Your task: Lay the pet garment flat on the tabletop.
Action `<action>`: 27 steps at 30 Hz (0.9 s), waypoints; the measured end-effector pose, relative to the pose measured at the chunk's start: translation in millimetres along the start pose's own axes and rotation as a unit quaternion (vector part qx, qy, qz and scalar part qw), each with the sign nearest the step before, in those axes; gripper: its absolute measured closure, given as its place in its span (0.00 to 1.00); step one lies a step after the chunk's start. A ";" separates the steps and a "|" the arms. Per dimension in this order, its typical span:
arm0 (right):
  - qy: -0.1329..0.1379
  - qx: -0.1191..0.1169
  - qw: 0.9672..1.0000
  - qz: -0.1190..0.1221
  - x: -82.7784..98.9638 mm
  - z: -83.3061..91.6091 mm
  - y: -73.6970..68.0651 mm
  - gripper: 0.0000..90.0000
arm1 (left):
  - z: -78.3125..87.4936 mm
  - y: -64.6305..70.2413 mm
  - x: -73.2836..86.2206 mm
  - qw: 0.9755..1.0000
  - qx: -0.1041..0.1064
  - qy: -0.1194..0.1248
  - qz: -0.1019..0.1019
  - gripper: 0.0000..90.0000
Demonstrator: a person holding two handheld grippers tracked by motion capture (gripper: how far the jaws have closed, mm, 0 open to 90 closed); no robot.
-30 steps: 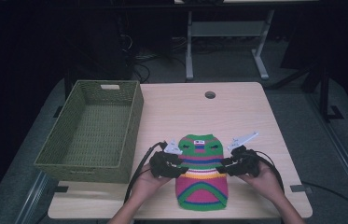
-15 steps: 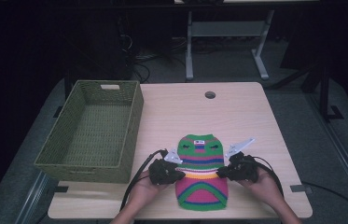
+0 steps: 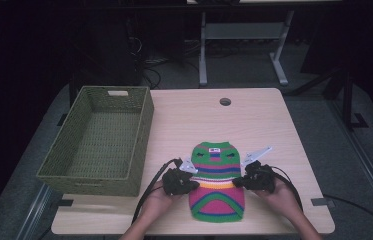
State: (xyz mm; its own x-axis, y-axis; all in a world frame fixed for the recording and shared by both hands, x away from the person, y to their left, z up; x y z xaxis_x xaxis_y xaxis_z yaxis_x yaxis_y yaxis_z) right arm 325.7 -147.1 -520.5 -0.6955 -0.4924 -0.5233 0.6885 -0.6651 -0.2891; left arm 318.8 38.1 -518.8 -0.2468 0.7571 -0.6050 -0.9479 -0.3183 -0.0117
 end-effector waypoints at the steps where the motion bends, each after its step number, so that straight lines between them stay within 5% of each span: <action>1: 0.001 0.002 1.000 -0.003 -0.5 0.1 1.3 0.97 | -1.3 -0.9 -1.6 1.000 -0.002 0.003 0.004 1.00; 21: 0.026 -0.004 0.999 -0.046 -7.2 1.4 24.6 0.96 | -11.4 -18.3 -13.2 1.000 -0.015 0.004 0.010 1.00; 27: 0.016 0.010 0.999 -0.032 -13.7 0.8 31.4 0.95 | -14.8 -25.1 -16.6 0.999 -0.020 0.014 0.023 1.00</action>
State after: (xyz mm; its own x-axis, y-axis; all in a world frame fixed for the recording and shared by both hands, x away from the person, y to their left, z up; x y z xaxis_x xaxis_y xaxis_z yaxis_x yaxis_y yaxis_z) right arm 356.8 -161.6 -521.8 -0.7311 -0.4302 -0.5295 0.6381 -0.7060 -0.3073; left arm 349.7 25.1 -520.3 -0.2835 0.7244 -0.6284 -0.9269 -0.3751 -0.0143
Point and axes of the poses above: each handheld gripper's, and its own axes: z roughly backward along the jaws, x roughly out of its underside, y roughly to its right, the point moved 8 cm from there along -z, roughly forward along the jaws, and after that the axes turned 10 degrees about -z, right-handed, at the moved point
